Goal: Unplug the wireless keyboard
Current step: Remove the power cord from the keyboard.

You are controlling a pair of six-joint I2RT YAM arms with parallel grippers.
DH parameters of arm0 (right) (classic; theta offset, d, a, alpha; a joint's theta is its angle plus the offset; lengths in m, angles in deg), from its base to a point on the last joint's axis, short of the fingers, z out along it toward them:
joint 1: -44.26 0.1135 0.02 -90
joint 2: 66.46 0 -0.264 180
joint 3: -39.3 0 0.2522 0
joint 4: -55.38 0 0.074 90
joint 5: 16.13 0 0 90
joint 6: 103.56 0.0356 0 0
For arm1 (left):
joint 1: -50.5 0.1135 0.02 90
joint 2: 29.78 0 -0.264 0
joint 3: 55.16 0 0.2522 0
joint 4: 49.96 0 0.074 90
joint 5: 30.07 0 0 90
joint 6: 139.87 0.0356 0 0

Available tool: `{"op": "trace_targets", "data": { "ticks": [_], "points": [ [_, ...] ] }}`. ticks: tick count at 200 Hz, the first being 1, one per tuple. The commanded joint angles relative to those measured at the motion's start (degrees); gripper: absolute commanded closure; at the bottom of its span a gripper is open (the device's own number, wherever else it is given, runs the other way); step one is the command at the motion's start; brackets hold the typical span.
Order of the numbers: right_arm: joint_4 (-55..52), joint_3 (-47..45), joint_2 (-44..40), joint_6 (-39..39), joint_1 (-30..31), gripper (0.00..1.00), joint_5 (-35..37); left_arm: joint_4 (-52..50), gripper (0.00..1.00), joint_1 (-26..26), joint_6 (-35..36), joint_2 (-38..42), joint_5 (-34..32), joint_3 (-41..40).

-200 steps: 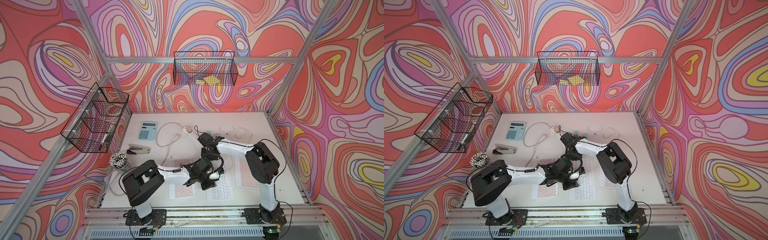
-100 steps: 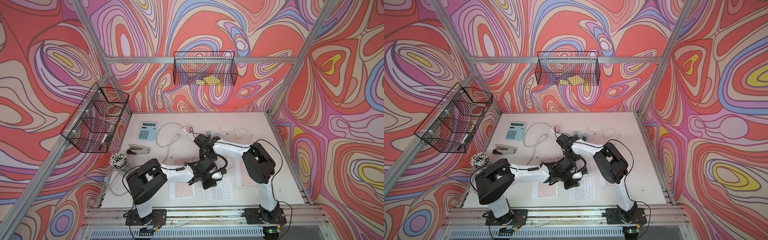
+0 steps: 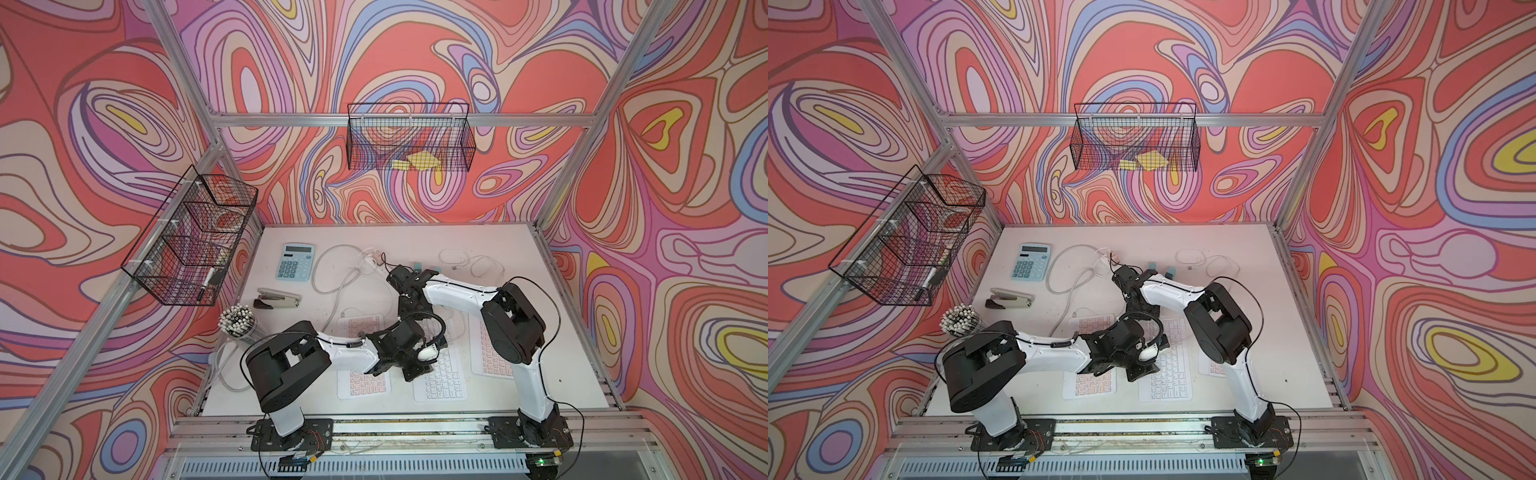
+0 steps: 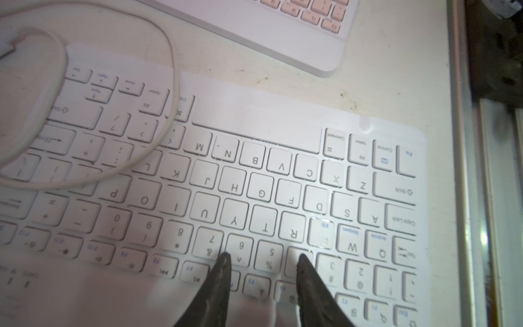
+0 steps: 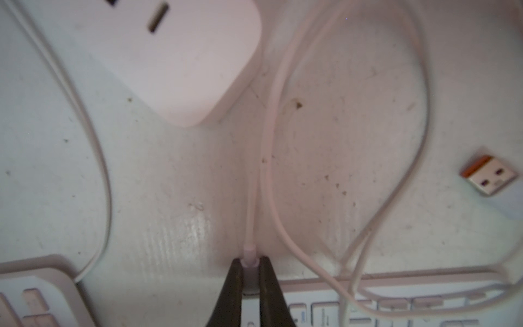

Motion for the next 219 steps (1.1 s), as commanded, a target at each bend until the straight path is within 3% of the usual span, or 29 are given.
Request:
{"op": "trace_targets", "data": {
  "ticks": [1, 30, 60, 120, 146, 189, 219],
  "points": [
    [1.6, -0.4, 5.4, -2.5, 0.3, 0.92, 4.0, -10.5, 0.60, -0.3, -1.2, -3.4, 1.2, -3.4],
    [3.2, -2.2, 4.1, -6.9, 0.8, 0.92, 10.7, -10.1, 0.60, -0.3, -1.6, -3.6, 1.5, -3.4],
    [3.1, -2.2, 4.5, -6.5, 0.5, 0.93, 12.5, -9.5, 0.61, -0.3, -2.5, -3.9, 1.6, -3.6],
    [9.4, -7.1, 2.6, -0.9, -4.1, 0.94, 1.3, -8.7, 0.61, -0.3, -3.8, -3.6, 1.6, -4.9],
    [9.4, -6.8, 2.7, -0.6, -4.4, 0.94, 0.4, -8.5, 0.61, -0.3, -3.8, -3.3, 1.5, -4.9],
    [7.9, -6.7, 2.3, -3.3, -4.4, 0.92, 3.1, -9.4, 0.60, 0.1, -4.0, -1.8, -0.2, -4.4],
    [9.8, -7.0, 1.0, -9.3, -4.4, 0.84, -3.1, -12.3, 0.59, 2.5, -5.7, 1.7, 0.6, -1.6]
  ]
}}
